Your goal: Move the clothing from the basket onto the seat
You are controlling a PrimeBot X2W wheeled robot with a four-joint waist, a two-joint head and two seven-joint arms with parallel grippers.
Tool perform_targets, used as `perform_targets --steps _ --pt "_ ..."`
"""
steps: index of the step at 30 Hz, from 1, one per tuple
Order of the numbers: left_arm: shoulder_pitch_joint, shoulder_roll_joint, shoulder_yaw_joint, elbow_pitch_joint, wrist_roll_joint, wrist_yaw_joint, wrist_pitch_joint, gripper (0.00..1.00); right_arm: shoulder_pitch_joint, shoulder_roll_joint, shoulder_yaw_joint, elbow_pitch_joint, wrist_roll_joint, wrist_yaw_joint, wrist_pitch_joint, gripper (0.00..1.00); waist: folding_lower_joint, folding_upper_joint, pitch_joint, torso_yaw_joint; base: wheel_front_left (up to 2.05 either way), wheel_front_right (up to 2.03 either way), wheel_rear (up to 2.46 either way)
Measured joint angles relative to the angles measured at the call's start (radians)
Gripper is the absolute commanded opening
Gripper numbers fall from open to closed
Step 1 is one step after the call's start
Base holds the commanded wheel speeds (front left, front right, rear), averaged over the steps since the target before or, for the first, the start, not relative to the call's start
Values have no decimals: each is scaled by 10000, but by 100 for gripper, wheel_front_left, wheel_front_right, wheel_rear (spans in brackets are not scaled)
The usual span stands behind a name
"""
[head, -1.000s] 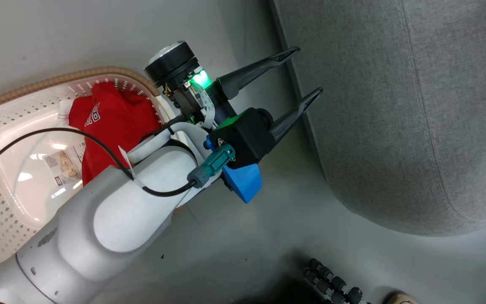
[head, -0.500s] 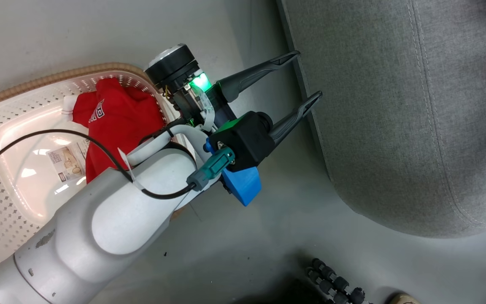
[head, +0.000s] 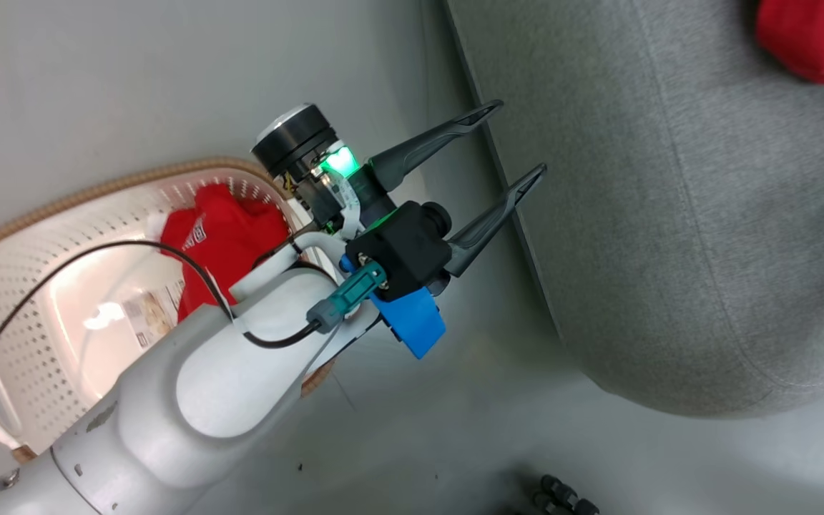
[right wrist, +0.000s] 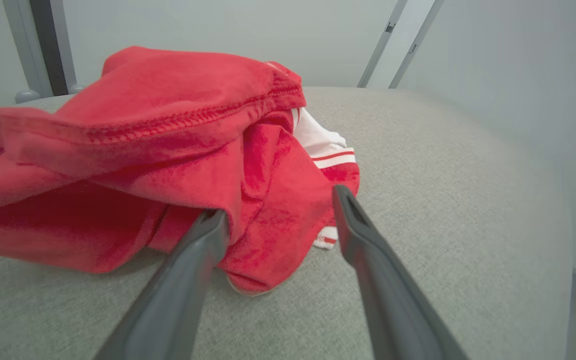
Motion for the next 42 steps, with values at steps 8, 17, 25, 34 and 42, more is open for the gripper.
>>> perform_targets --steps 8,17,25,34,42 --pt "985 -146 593 403 -612 550 -476 100 1537 282 451 -1325 -395 0 0 100 0 0 -1511 157 0 0 0" --pt "2810 -194 2086 -128 -961 1135 -529 100 2865 573 1668 -2993 -299 -2 -2 100 -3 0 -3406 686 0 0 0" --pt "4637 -171 3816 -531 -834 1436 -529 100 3922 844 2650 -3739 -311 0 0 100 -3 0 -4772 1589 0 0 0" --pt "6326 -546 5611 -767 -514 1367 -531 100 4714 1099 3576 -4405 -209 0 0 100 -3 0 -5918 2678 0 0 0" --pt "7521 -1091 6784 -792 -98 968 -531 100 5392 1448 4293 -4642 46 0 0 100 -1 0 -6658 3360 0 0 0"
